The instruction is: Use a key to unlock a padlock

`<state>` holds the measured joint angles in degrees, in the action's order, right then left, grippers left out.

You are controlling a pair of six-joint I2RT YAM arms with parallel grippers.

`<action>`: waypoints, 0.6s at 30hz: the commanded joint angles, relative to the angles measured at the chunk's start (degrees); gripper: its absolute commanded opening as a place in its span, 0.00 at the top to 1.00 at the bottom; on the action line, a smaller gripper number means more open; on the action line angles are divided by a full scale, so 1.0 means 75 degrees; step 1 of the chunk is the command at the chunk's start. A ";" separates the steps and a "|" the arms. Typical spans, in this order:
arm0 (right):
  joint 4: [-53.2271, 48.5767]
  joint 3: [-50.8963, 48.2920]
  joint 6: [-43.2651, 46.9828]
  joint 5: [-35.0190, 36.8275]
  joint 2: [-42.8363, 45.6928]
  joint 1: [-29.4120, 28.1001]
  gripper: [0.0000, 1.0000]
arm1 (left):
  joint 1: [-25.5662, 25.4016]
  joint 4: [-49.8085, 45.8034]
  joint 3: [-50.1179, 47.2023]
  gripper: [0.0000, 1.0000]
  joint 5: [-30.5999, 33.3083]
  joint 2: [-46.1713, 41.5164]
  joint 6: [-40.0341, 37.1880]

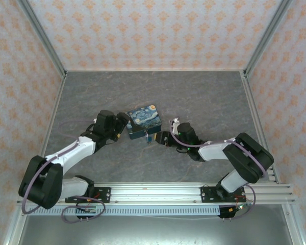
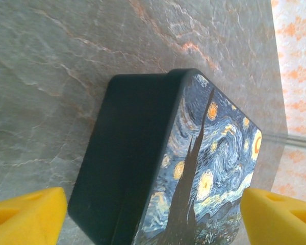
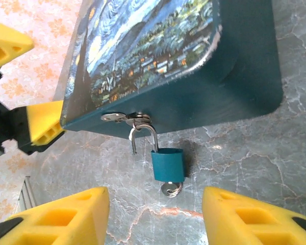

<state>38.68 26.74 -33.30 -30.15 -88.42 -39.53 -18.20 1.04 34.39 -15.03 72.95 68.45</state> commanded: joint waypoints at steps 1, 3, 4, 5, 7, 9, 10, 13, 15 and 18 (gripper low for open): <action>0.0042 0.0343 0.0611 -0.0784 0.0036 0.0008 0.46 | 0.0059 0.0021 0.0273 0.12 -0.0504 0.0489 -0.0627; 0.0210 0.0417 0.0739 -0.0787 -0.0079 0.0020 0.43 | 0.0059 0.0121 0.0323 0.12 -0.0612 0.0794 -0.0630; 0.0277 0.0438 0.0792 -0.0774 -0.0147 0.0017 0.42 | 0.0059 0.0190 0.0301 0.13 -0.0646 0.0903 -0.0630; 0.0329 0.0473 0.0845 -0.0737 -0.0225 0.0026 0.41 | 0.0059 0.0208 0.0291 0.14 -0.0650 0.1007 -0.0629; 0.0492 0.0551 0.0895 -0.0823 -0.0452 0.0028 0.41 | 0.0059 0.0281 0.0221 0.15 -0.0657 0.1162 -0.0621; 0.0659 0.0659 0.0900 -0.0948 -0.0750 0.0017 0.40 | 0.0059 0.0369 0.0142 0.17 -0.0688 0.1280 -0.0607; 0.0711 0.0723 0.0895 -0.0997 -0.0901 0.0023 0.40 | 0.0059 0.0388 0.0109 0.17 -0.0695 0.1321 -0.0606; 0.0714 0.0955 0.0894 -0.1051 -0.1312 0.0021 0.40 | 0.0064 0.0386 0.0033 0.18 -0.0712 0.1403 -0.0624; 0.0752 0.1099 0.0884 -0.1053 -0.1531 0.0026 0.39 | 0.0059 0.0377 -0.0014 0.18 -0.0712 0.1418 -0.0641; 0.0941 0.1211 0.0890 -0.1041 -0.1735 0.0020 0.39 | 0.0047 0.0376 -0.0056 0.18 -0.0713 0.1442 -0.0633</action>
<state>41.93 34.04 -28.18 -37.08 -100.49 -39.44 -17.98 5.63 35.53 -20.18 82.56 65.41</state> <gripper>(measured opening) 0.609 0.819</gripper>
